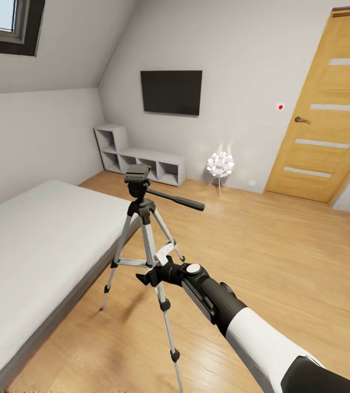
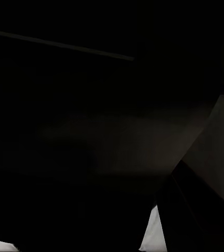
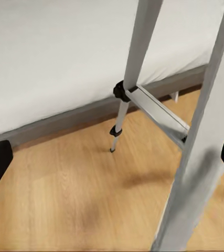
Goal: Attach the digital camera to the camera tripod in the bedroom.
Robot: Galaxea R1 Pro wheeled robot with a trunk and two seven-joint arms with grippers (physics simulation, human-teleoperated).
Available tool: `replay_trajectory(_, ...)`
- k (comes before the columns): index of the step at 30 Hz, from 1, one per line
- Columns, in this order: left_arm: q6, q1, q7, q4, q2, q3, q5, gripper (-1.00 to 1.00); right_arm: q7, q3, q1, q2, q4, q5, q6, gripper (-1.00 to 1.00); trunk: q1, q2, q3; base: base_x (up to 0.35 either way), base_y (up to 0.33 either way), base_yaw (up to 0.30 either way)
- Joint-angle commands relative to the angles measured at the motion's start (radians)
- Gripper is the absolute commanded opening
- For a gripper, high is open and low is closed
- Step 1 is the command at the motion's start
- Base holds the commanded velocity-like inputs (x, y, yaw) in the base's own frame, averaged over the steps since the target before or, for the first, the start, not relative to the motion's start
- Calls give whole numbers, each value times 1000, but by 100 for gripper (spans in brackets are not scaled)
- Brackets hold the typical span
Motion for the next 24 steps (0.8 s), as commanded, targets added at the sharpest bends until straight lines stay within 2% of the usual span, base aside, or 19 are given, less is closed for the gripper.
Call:
replay_trajectory(1,-3,-1,0,0,0,6,-2,-100,1,1,-1,0,-6,-9,13,100,1,-2,-2,0,0,110)
replay_trajectory(13,-3,-1,0,0,0,6,-2,-100,-18,-9,-1,0,-16,-6,20,100,1,-2,-2,0,0,16)
replay_trajectory(18,-3,-1,0,0,0,6,-3,-100,-61,-15,-1,0,-14,-6,18,100,1,-2,-2,0,0,0)
replay_trajectory(24,-3,-1,0,0,-1,6,-2,-100,-151,-15,-1,0,-15,-7,0,100,1,-2,-2,0,0,0)
